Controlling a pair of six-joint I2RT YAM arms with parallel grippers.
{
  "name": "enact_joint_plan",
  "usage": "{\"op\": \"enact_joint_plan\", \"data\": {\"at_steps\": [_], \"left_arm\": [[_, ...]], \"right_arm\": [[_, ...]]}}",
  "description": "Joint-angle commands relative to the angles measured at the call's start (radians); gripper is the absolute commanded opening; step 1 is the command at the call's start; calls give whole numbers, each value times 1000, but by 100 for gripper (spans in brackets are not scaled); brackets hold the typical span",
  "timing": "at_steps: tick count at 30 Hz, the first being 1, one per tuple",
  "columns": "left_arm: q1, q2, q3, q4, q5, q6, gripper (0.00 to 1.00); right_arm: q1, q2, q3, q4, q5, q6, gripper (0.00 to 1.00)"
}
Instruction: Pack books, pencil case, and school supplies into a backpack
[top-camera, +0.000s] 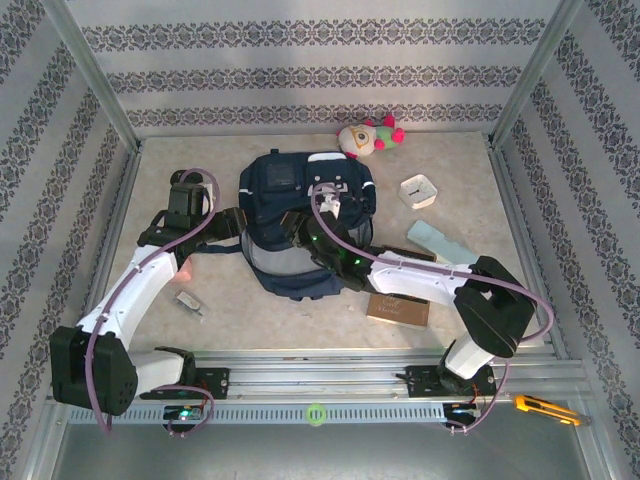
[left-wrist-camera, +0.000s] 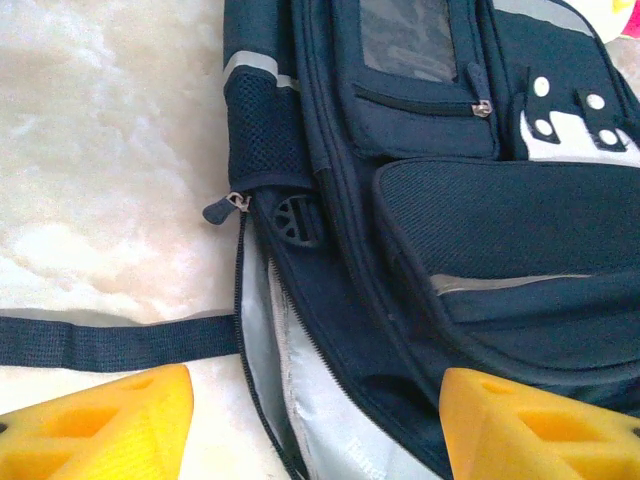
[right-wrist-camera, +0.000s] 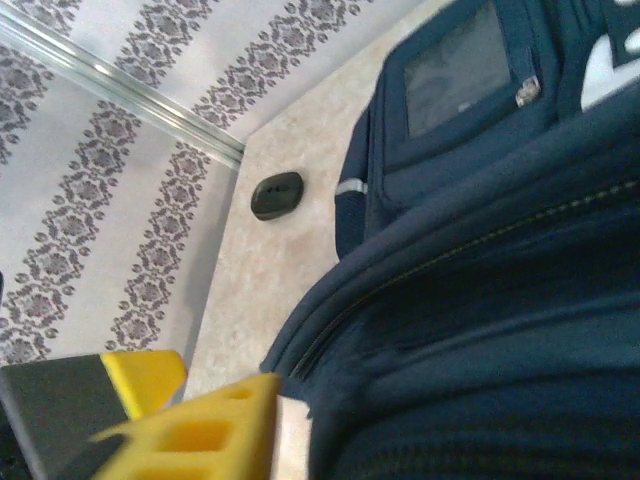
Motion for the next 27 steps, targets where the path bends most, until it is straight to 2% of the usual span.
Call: {"op": "enact_joint_plan", "data": {"at_steps": [1,4,7,14,18,22,27], "left_arm": [[6,-57,-9,-43,13,-20,65],[6,-84,-15,-71,5,-4,66],[4,-98,-24,-73,33,14,66],[-32,-105,-50,-12,136,-19,64],[-84,-29,-34,51,223,-66,64],[-194,75,-12,98,155,-20,64],[-213,240,14,143,162,-41,63]], "right_arm": [[47,-43,17,-89,57,137,41],[76,-61,-40,-96,33,269,51],[114,-80,-51,-171,33,326,62],[118,-96,-117,-168,-151,366,64],[120,-96,-115,-195,-260,334,66],[120,-146,-124,-249,-313,276,66],[120,-254,-121,-374,-360,198,66]]}}
